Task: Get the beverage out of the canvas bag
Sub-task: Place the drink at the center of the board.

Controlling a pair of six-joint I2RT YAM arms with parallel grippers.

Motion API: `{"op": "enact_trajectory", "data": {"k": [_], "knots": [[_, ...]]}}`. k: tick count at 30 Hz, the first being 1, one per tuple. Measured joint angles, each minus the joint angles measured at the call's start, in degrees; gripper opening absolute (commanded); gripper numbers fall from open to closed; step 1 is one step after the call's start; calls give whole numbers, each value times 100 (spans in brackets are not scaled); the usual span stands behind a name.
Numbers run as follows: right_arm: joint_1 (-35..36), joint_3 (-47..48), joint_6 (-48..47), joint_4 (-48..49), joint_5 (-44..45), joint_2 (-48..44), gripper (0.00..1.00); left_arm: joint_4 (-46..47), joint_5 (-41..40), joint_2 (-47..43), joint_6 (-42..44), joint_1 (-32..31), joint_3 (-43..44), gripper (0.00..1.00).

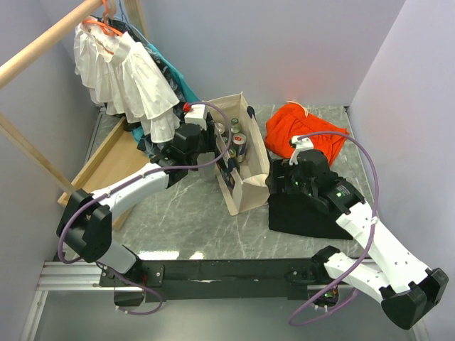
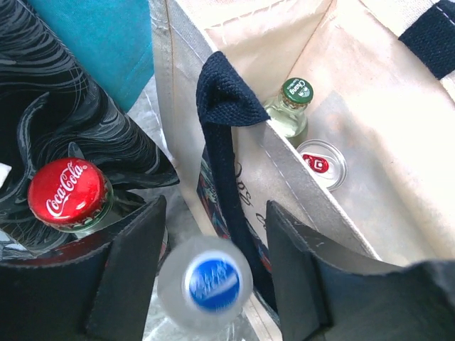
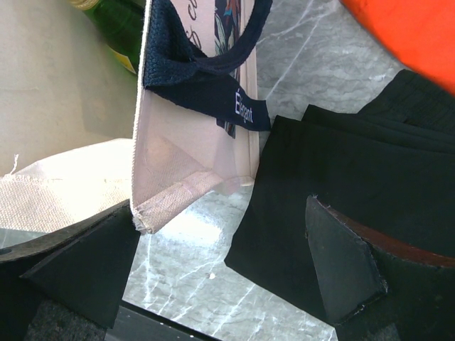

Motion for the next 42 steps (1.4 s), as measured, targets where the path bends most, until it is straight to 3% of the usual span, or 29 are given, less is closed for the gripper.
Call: {"op": "enact_trajectory", "data": {"k": [9,19,34,42], "knots": [[0,0,2,-2,15,-2,100,-9,-2,-52,-35,0,0,69],[0,0,2,-7,15,-39,100,-240,74,-420,-90,0,116,99],[20,70,-66,-120,-74,-413,100,-1027,855,-787,-94,0,896,96],[57,417,-319,-245,-76,-437,100,-1720,1705,-619,-94,0,1985,96]]}}
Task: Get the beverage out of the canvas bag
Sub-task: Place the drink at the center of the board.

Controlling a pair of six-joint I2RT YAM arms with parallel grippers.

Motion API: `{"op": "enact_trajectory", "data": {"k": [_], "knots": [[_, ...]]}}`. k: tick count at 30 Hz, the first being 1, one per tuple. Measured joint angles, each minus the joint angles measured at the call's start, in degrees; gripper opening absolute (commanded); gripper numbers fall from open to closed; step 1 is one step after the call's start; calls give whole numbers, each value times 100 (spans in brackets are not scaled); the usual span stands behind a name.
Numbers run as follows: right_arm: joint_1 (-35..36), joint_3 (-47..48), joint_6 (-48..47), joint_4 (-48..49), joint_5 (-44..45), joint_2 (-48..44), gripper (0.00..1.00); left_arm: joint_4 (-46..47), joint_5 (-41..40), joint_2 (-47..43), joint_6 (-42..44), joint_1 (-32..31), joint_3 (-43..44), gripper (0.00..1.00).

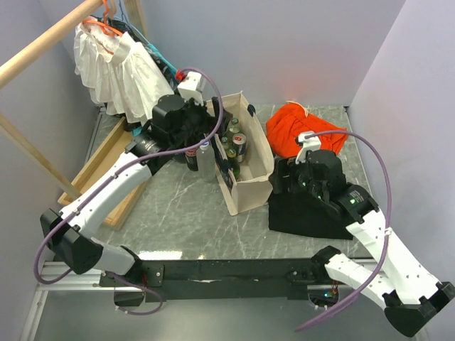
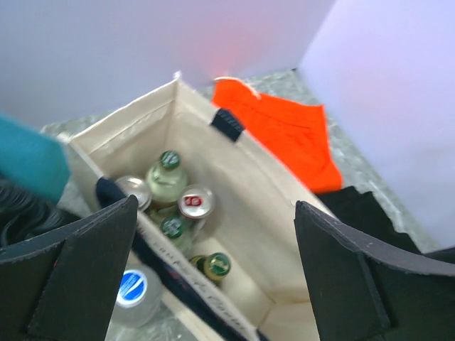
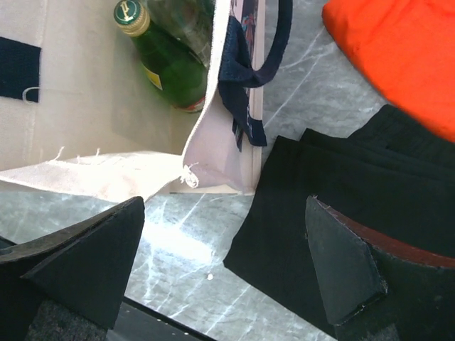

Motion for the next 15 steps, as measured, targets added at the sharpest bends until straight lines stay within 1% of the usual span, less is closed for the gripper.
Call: {"op": "enact_trajectory", "data": {"k": [7,15], "knots": [[0,203,-295,109,-70,310,100,-402,417,396,-4,0,516,96],[0,549,-476,168,-588,522,100,-872,501,946,-87,-7,1145,96]]}}
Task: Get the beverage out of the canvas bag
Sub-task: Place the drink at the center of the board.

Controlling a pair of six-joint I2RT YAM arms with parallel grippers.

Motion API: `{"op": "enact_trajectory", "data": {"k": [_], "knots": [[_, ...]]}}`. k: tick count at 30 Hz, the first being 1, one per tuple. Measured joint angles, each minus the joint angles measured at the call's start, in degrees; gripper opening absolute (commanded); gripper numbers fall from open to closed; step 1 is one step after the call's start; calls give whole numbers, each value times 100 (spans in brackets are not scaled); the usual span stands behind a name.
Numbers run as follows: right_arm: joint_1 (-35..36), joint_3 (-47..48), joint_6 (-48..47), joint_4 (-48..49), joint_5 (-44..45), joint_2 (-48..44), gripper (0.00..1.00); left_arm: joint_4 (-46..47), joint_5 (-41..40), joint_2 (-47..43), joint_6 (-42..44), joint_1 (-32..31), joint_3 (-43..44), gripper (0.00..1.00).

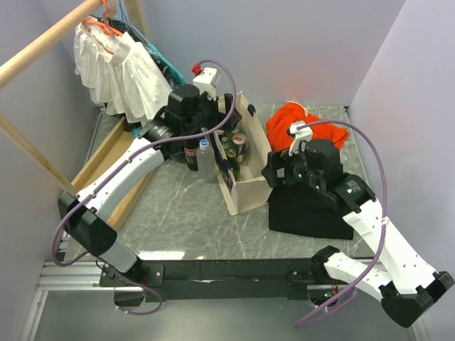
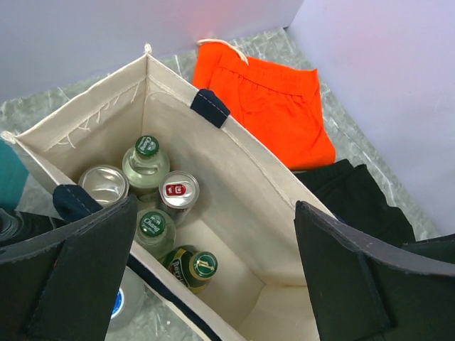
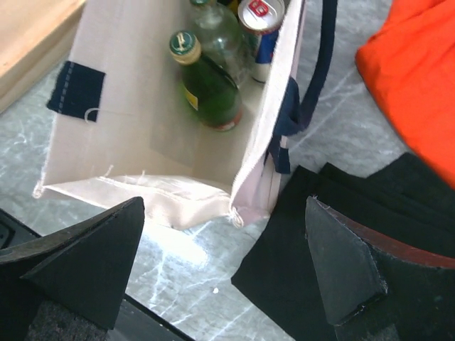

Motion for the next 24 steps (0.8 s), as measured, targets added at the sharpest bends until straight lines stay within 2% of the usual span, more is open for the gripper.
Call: {"op": "enact_trajectory", "data": {"k": [12,24], "knots": [[306,103,-24,289,-212,638,100,-337,-7,313,11,-350,378,96],[824,-46,63,116,96,546,100,-684,-33,428,201,-413,476,96]]}}
